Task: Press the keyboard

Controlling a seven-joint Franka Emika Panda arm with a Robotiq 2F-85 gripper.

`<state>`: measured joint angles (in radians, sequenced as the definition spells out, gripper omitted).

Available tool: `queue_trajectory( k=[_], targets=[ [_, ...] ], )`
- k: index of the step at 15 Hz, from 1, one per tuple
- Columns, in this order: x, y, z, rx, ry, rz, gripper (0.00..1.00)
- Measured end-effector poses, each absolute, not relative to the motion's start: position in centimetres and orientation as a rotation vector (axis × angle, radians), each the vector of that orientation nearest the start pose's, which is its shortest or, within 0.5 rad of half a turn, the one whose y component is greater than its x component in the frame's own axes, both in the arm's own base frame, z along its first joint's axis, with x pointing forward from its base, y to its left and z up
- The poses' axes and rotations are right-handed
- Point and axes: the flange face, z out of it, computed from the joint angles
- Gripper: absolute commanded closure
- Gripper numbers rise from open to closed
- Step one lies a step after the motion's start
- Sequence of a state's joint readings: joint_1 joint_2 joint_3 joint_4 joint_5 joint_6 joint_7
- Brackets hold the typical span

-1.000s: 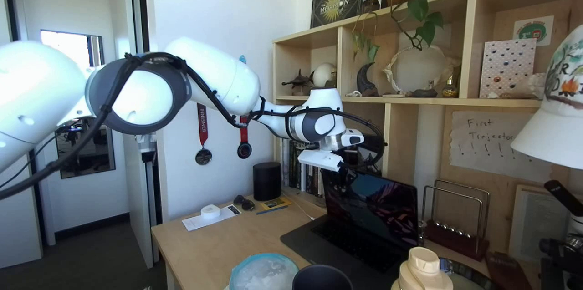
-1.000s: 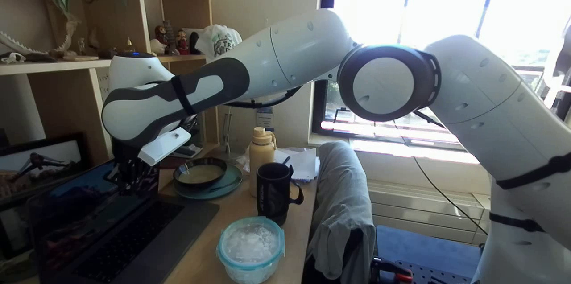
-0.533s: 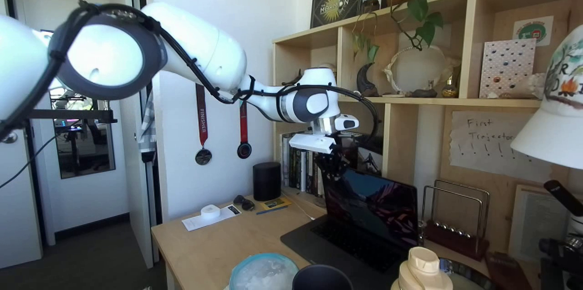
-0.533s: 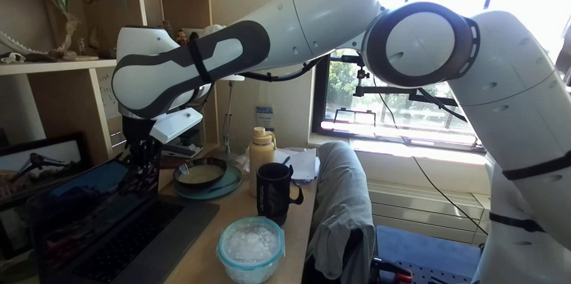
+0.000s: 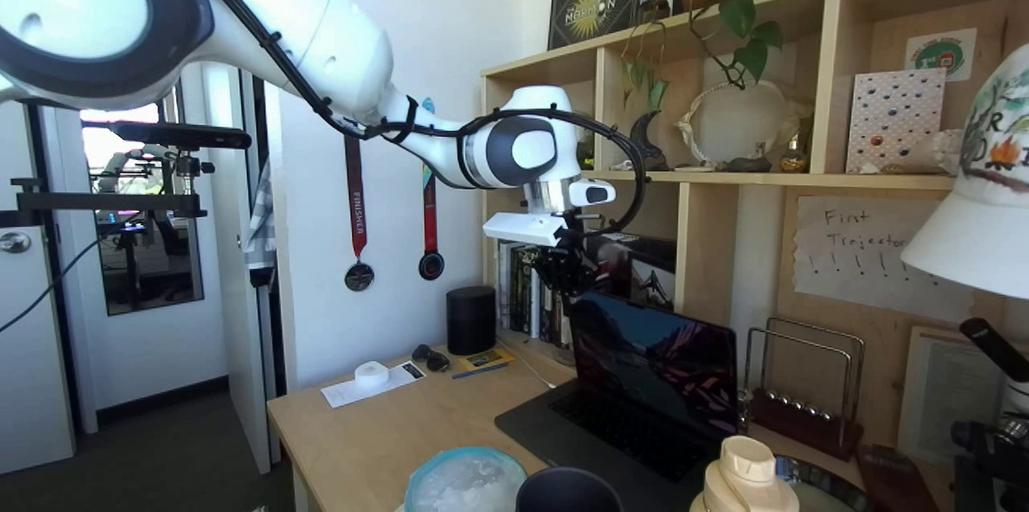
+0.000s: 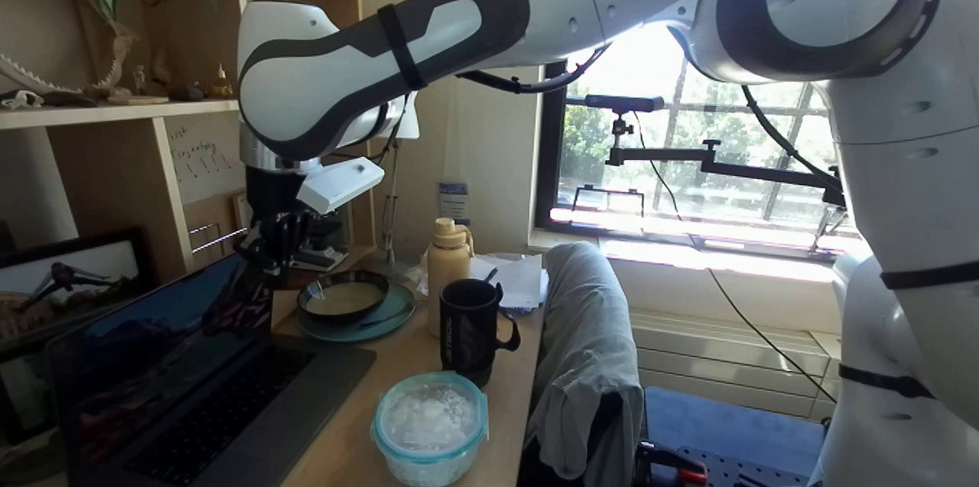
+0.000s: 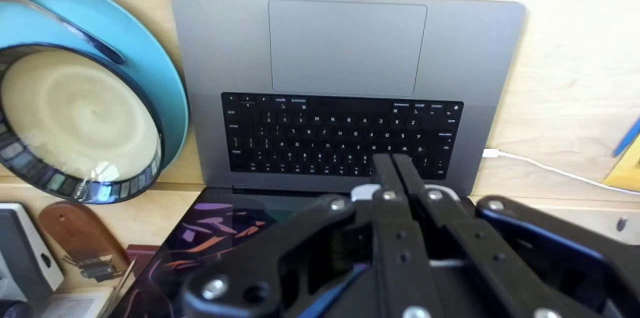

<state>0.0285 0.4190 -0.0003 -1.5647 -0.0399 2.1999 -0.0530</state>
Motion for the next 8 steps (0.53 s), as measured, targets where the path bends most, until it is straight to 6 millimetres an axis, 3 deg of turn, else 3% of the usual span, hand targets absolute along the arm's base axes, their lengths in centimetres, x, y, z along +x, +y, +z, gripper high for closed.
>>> queue_trajectory(
  k=[7,8],
  targets=[
    [65.7,0.9,43.7,-3.158,-0.089,-0.33,0.94],
    [65.3,0.9,43.8,-3.157,-0.078,-0.332,0.78]
  ],
)
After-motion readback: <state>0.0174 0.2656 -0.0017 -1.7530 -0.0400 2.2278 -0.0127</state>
